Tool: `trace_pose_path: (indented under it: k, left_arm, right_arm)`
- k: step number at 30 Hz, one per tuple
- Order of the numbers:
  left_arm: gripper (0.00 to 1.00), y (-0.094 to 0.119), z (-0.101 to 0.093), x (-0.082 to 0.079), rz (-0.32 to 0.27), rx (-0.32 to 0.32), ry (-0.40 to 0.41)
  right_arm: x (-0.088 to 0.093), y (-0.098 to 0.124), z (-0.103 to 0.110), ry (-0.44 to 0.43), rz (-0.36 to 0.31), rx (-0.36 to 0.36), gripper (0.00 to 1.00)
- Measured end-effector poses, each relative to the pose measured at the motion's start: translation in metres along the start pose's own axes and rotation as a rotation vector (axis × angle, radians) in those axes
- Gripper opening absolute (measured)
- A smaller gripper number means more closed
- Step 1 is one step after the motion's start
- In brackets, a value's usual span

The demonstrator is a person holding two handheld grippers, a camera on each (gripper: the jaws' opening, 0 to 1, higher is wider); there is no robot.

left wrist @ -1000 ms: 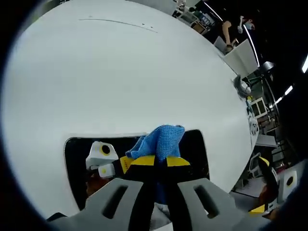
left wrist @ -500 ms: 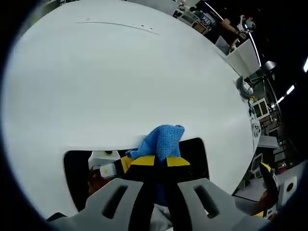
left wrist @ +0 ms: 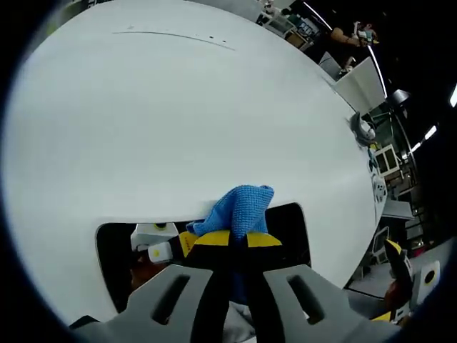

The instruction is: Wipe the mirror surface with the cleaning cloth until all visible marks leave the cleaned area.

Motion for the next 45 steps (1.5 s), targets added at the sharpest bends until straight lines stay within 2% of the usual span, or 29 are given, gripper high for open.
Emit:
trace_pose_path:
  k: [13, 26, 45]
  left_arm:
    - [0.02, 0.008, 0.012, -0.001, -0.002, -0.014, -0.008]
    - [0.02, 0.018, 0.033, -0.007, -0.007, -0.040, -0.003]
    - [0.02, 0.021, 0.037, -0.008, -0.012, -0.047, -0.008]
  right_arm:
    - [0.000, 0.000, 0.000, 0.001, 0.002, 0.000, 0.92]
    - [0.001, 0.000, 0.000, 0.004, 0.003, -0.002, 0.92]
    - [0.001, -0.001, 0.001, 0.005, 0.006, -0.007, 0.92]
Point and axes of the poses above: the point that each gripper's makers call its tool centre point, and the gripper's own axes: y roughly backward along the fingers, z roughly to its left, x roughly out of its underside, the point moved 8 cm from there along y, roughly backward along the fingers, and after that the axes turned 7 degrees about -z, right-handed, at the moved point
